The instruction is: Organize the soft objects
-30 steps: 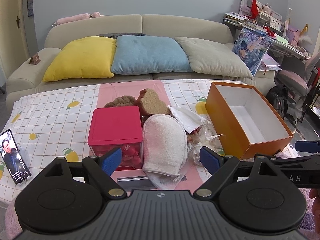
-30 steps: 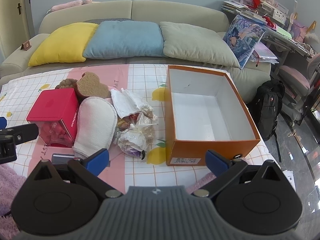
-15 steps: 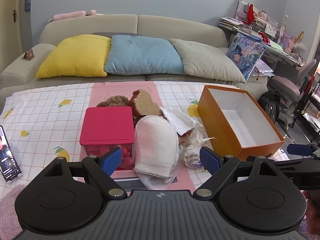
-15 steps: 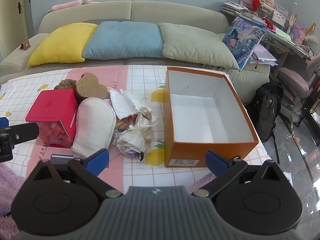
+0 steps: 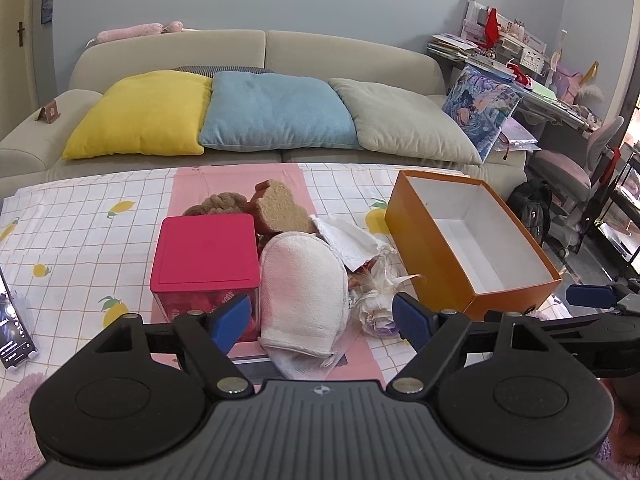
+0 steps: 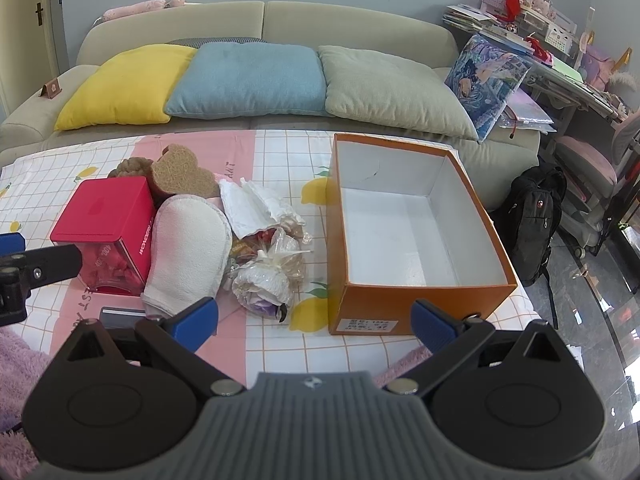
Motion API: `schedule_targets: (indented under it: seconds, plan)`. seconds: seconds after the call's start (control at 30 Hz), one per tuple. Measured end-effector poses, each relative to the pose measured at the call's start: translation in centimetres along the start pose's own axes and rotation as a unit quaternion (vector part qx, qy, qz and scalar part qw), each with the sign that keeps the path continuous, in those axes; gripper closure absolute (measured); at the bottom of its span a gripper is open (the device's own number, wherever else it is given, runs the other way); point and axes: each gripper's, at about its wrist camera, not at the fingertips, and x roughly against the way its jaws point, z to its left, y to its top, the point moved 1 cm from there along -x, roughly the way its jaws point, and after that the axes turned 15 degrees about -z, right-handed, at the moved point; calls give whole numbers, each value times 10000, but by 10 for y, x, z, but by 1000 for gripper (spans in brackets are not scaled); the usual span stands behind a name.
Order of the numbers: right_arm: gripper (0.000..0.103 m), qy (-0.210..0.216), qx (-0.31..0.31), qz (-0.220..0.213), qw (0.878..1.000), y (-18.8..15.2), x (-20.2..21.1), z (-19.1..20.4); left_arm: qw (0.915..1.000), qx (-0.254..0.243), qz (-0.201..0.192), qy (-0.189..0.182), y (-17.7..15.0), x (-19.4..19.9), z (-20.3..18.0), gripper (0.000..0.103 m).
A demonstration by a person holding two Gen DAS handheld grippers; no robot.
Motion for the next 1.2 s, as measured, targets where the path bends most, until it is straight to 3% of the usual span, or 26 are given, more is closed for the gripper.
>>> schedule_targets:
  seconds: [0.93,1.2]
  plan:
    - [3,29,27,38,10000,-2,-2,2,10000,-36,39,9,-6,-1,1,9]
    - [6,635,-133,-81,9979,3,-13,-2,9995,141,171,-216,-8,-9,9,11]
